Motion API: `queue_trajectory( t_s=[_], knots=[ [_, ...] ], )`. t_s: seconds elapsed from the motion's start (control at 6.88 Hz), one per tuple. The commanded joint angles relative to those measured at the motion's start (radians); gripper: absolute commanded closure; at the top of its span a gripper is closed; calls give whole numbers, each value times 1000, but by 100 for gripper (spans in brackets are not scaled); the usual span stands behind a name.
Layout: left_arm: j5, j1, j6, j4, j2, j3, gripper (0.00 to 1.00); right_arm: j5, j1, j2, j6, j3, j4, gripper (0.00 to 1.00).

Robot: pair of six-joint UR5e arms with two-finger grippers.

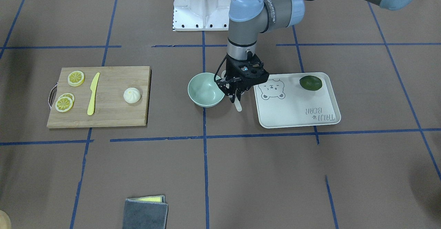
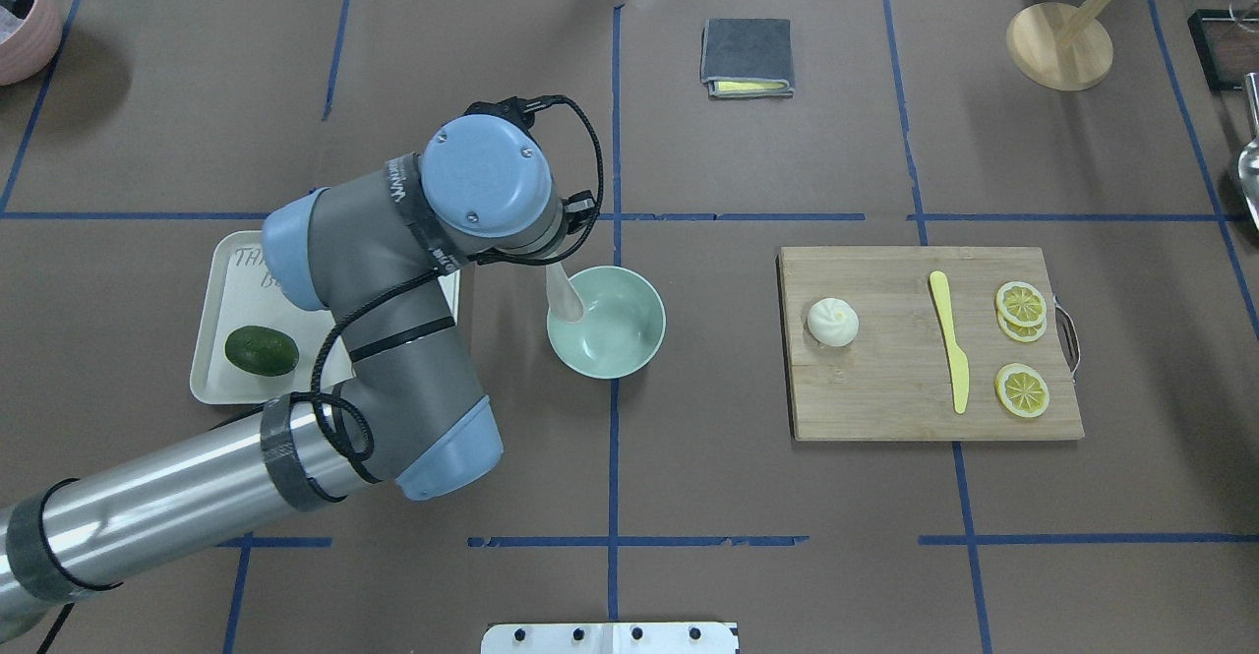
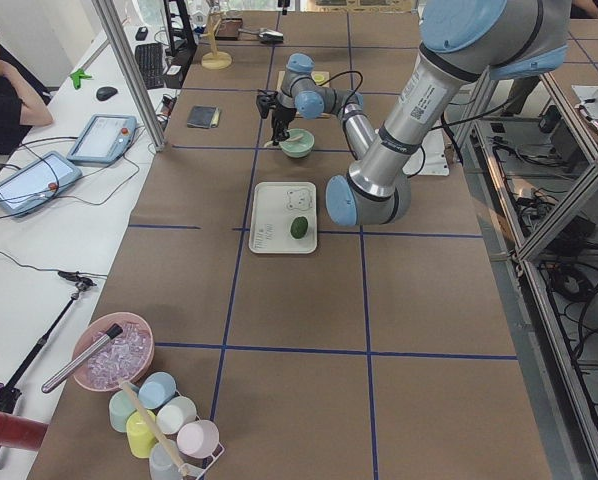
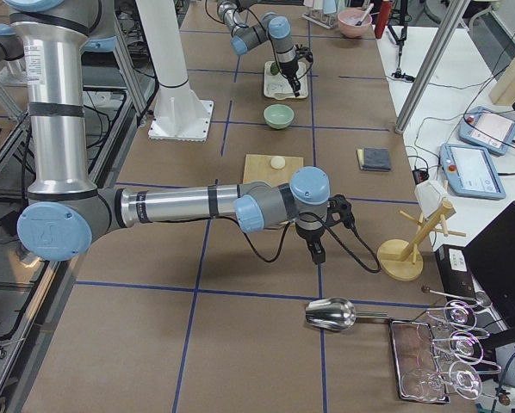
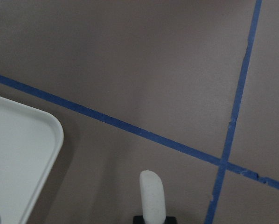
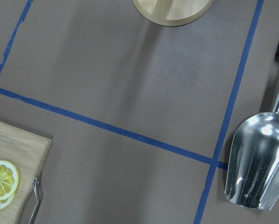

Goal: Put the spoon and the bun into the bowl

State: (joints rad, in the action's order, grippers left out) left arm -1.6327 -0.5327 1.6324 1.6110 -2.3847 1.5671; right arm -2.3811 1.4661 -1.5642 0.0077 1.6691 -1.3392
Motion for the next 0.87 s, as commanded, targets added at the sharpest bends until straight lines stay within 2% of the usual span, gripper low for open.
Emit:
queue_trajectory(
  t_s=[0.0, 0.15, 0.44, 0.73],
  knots=[
    [49, 52, 76, 0, -56, -87, 100, -1, 0, 0, 0, 3, 0, 0],
    [50, 57, 76, 1, -51, -85, 81, 0, 0, 0, 0, 3, 0, 0],
    [51, 57, 10, 4, -4, -33, 0, -1, 0, 0, 0, 8, 0, 0],
    [40, 48, -328, 0, 167, 208, 0, -3, 0, 1, -8, 23, 3, 0]
  ],
)
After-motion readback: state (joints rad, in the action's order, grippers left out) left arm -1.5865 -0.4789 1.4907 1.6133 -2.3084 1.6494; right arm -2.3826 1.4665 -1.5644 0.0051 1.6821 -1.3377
